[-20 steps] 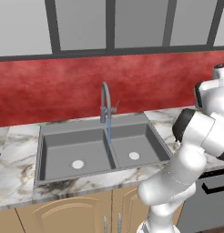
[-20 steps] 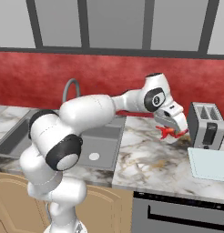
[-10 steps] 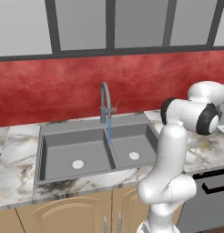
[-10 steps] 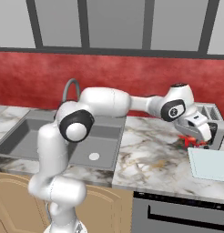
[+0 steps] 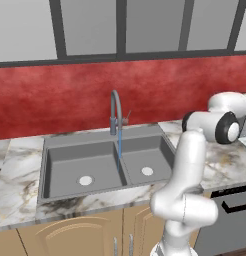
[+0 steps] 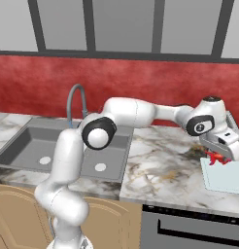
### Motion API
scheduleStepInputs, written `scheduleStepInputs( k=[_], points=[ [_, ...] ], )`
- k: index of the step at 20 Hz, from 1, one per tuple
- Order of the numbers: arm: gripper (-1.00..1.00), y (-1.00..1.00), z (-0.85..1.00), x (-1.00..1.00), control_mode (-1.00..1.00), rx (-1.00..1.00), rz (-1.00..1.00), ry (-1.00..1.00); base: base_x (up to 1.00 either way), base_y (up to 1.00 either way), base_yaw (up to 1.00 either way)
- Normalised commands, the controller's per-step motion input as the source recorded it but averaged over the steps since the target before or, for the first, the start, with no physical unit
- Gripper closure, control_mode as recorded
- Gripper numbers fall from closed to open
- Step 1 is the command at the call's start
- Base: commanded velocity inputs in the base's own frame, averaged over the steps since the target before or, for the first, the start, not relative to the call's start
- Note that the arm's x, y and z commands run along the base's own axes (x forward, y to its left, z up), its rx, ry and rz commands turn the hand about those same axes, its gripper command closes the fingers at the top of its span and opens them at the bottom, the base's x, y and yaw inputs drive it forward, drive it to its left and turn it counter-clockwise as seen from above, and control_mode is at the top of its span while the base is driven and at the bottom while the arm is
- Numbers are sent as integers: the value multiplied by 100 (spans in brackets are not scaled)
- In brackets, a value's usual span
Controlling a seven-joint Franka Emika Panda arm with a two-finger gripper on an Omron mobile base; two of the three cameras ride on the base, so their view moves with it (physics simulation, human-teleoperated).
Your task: Take the fish out of the fridge, briefly rinse it in the sink, and place it on the tray next to the sink.
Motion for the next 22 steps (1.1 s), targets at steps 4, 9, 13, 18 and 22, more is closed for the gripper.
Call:
scheduleStepInputs(
  k=[4, 9, 13, 18, 22],
  points=[
    [100, -33, -46, 4, -100, 0, 0, -9, 0, 0, 0],
    [100, -55, -42, 22, -100, 0, 0, -15, 0, 0, 0],
    [100, -57, -49, 43, -100, -2, 0, -10, 0, 0, 0],
    [-100, -20, -20, 31, -100, -2, -1, -2, 0, 0, 0],
    [-100, 1, 58, 1, -100, 1, -6, 0, 0, 0, 0]
  ],
)
